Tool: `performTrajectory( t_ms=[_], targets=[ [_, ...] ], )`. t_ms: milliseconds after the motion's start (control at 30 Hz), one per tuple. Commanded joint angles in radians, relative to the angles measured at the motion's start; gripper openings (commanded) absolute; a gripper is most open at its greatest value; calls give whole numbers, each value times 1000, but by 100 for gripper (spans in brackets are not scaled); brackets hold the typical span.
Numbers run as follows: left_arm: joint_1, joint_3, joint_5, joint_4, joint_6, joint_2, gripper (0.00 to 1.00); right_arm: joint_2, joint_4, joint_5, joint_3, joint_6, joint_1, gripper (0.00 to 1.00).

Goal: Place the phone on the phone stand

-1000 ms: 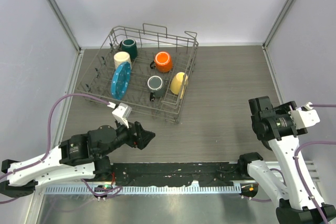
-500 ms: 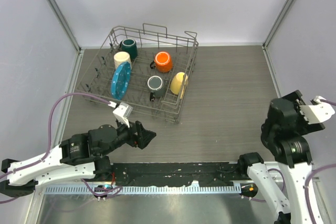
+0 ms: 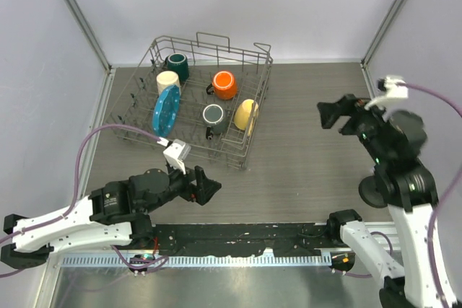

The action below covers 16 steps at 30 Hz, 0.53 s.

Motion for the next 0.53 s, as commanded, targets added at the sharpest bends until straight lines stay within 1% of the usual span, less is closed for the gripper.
performTrajectory(
  t_ms=[0, 33, 133, 200, 267, 300, 333, 400, 433, 500],
  targets=[
    [2, 47, -25, -5, -29, -67, 88, 161, -212, -107, 63, 58, -1, 90],
    [2, 50, -42, -16, -38, -105, 88, 169, -227, -17, 78, 55, -1, 90],
    [2, 71, -85, -19, -44, -168, 89, 128, -217, 77, 78, 58, -1, 91],
    [2, 79, -91, 17, -21, -209, 90, 59, -145, 52, 66, 63, -1, 91],
    [2, 105, -104, 31, 11, -216, 90, -9, -102, 26, 47, 80, -1, 91],
    [2, 116, -105, 33, 22, -211, 90, -24, -79, -13, 51, 96, -1, 91],
    [2, 142, -107, 31, 34, -206, 90, -43, -70, -19, 66, 101, -2, 91],
    [2, 172, -107, 41, 69, -176, 90, -81, -53, -14, 89, 112, -1, 91],
    [2, 207, -101, 47, 85, -159, 90, -87, -53, -13, 127, 107, -1, 91],
    [2, 255, -85, 65, 144, -112, 90, -119, -34, -5, 161, 107, -2, 91]
  ],
)
